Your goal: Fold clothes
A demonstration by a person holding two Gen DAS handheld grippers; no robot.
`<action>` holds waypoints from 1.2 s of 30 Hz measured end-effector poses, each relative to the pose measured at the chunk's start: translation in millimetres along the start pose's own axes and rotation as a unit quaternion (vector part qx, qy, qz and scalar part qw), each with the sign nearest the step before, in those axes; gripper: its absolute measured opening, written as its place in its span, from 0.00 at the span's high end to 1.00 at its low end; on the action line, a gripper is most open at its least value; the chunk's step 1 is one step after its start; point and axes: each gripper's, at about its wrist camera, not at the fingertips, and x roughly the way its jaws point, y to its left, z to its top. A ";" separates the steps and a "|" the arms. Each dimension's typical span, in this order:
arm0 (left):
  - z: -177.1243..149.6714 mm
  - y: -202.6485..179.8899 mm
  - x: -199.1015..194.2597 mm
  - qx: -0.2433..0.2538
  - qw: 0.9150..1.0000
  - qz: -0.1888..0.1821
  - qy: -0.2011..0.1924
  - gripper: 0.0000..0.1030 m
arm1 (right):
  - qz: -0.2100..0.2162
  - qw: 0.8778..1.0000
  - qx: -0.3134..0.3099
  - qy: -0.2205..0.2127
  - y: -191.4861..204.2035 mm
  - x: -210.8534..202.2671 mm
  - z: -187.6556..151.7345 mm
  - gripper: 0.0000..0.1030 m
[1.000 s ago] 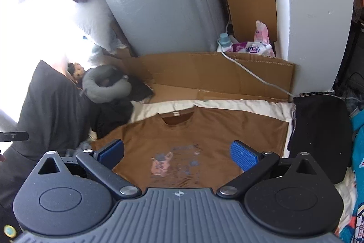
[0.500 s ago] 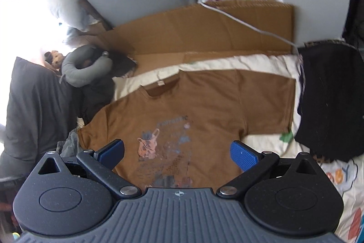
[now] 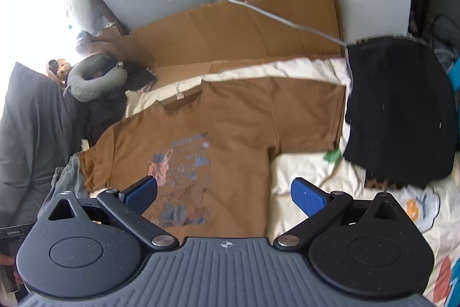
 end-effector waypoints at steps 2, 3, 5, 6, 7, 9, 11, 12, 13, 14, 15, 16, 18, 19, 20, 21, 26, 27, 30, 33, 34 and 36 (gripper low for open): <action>-13.7 3.0 3.5 -0.008 1.000 0.001 0.003 0.01 | 0.012 1.000 -0.002 0.003 -7.6 3.7 -11.6 0.04; -21.4 4.5 5.7 -0.012 1.000 0.002 0.007 0.01 | 0.018 1.000 0.000 0.003 -11.6 6.3 -17.8 0.06; -37.5 7.3 10.6 -0.019 1.000 0.002 0.016 0.03 | 0.031 0.999 0.010 0.003 -19.1 11.7 -29.9 0.11; -45.1 8.3 13.2 -0.020 1.000 0.005 0.021 0.04 | 0.037 0.999 0.015 0.001 -22.6 14.6 -36.0 0.14; -52.3 9.3 15.9 -0.021 0.999 0.007 0.027 0.06 | 0.042 0.999 0.019 0.000 -25.6 17.5 -41.9 0.17; -65.9 11.3 20.3 -0.025 0.999 0.011 0.032 0.08 | 0.047 0.999 0.020 0.000 -28.4 23.5 -52.4 0.17; -79.0 12.6 28.8 -0.032 0.999 0.005 0.042 0.12 | 0.049 0.999 0.018 0.001 -30.4 29.6 -63.1 0.17; -85.5 13.2 33.3 -0.035 0.998 0.001 0.047 0.14 | 0.050 0.999 0.019 0.003 -31.9 32.9 -67.8 0.17; -92.0 13.8 37.8 -0.038 0.998 -0.002 0.053 0.18 | 0.050 0.999 0.020 0.006 -33.5 36.2 -72.6 0.17; -98.6 14.4 42.3 -0.041 0.997 -0.006 0.058 0.22 | 0.049 0.999 0.022 0.009 -35.3 39.7 -77.6 0.17; -105.1 14.7 46.7 -0.046 0.997 -0.009 0.062 0.23 | 0.048 0.998 0.023 0.012 -37.2 43.0 -82.4 0.17; -111.6 15.0 51.0 -0.050 0.996 -0.011 0.067 0.25 | 0.047 0.998 0.025 0.015 -39.1 45.7 -87.0 0.17; -123.0 16.7 59.4 -0.066 0.995 -0.018 0.072 0.28 | 0.043 0.998 0.029 0.024 -42.8 51.3 -97.1 0.17; -128.6 17.7 63.6 -0.075 0.994 -0.021 0.075 0.31 | 0.040 0.998 0.030 0.029 -45.2 53.7 -101.9 0.17; -133.4 18.5 69.1 -0.082 0.993 -0.021 0.082 0.39 | 0.036 0.998 0.032 0.034 -47.9 56.2 -106.4 0.17; -138.0 19.3 74.9 -0.089 0.992 -0.020 0.091 0.45 | 0.032 0.998 0.034 0.039 -50.7 58.7 -110.9 0.17; -157.9 35.2 100.1 -0.187 0.975 -0.018 0.121 0.54 | 0.026 0.996 0.054 0.062 -60.9 71.2 -129.8 0.17; -159.5 35.8 103.7 -0.191 0.973 -0.018 0.125 0.54 | 0.028 0.996 0.058 0.064 -61.8 73.2 -132.5 0.17; -163.0 35.7 113.9 -0.198 0.970 -0.014 0.138 0.54 | 0.029 0.995 0.062 0.072 -63.2 77.8 -137.3 0.17; -164.9 33.5 123.8 -0.197 0.968 -0.004 0.153 0.52 | 0.026 0.995 0.064 0.076 -65.1 80.8 -138.7 0.17; -165.5 32.7 126.8 -0.198 0.967 0.000 0.158 0.51 | 0.025 0.995 0.066 0.077 -66.0 81.4 -138.8 0.17; -167.7 32.4 133.7 -0.199 0.965 0.009 0.168 0.51 | 0.023 0.994 0.068 0.079 -67.1 81.7 -139.1 0.17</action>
